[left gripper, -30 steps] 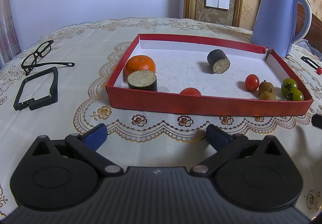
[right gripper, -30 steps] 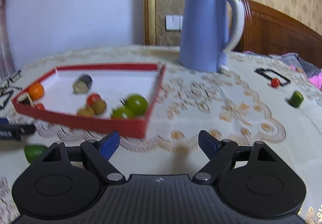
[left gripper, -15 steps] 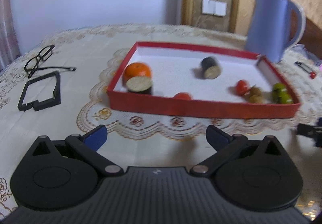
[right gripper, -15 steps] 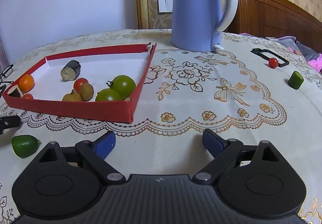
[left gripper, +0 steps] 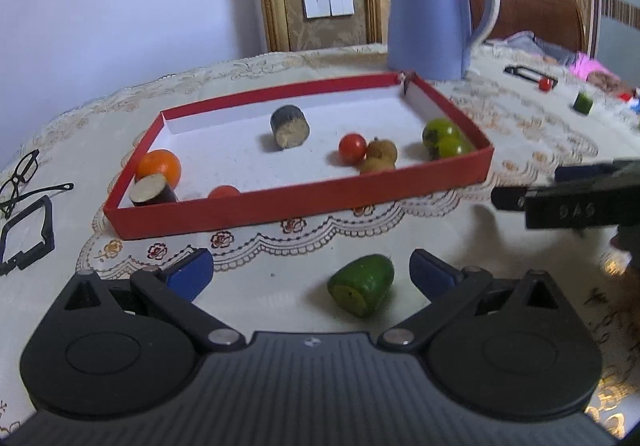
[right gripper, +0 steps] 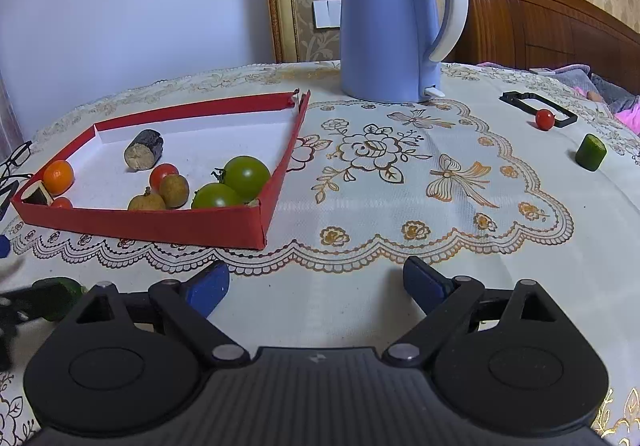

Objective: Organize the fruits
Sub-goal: 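Reach the left gripper to the green cucumber chunk and grasp it, then lower the cucumber chunk into the tray and open the left gripper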

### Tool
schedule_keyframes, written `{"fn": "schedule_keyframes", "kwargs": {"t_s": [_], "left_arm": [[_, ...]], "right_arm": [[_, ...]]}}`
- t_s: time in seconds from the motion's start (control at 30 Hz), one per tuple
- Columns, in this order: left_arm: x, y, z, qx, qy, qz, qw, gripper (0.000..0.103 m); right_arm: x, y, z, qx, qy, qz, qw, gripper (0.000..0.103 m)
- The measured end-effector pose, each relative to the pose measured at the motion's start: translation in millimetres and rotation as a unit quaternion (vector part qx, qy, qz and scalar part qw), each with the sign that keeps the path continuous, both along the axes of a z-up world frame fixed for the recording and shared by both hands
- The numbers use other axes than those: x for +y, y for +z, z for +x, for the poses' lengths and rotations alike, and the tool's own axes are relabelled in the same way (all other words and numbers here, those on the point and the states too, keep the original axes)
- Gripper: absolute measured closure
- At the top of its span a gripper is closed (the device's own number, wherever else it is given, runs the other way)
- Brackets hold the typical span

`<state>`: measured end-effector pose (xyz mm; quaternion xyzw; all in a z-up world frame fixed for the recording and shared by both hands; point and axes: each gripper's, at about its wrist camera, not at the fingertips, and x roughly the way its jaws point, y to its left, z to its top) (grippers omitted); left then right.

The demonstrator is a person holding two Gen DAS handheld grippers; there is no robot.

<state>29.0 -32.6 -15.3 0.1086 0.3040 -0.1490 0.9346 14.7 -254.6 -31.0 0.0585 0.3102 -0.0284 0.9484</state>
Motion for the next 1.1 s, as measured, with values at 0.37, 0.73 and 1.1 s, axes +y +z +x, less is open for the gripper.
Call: {"fn": "schedule_keyframes", "kwargs": {"t_s": [0.37,0.73,1.1], "left_arm": [[5,-13,2,0.014,0.006,-0.022,0.9997,0.009],[3,-10,-6,0.011,-0.012,-0.046,0.9988,0.050],[-3,4,-12,-0.011,-0.019,-0.043,0.9988,0.072]], "right_arm": [[1,-1,0,0.001,0.000,-0.004,1.000,0.009],[2,-1,1,0.004,0.001,-0.011,1.000,0.009],[3,-1,1,0.004,0.001,-0.011,1.000,0.009]]}}
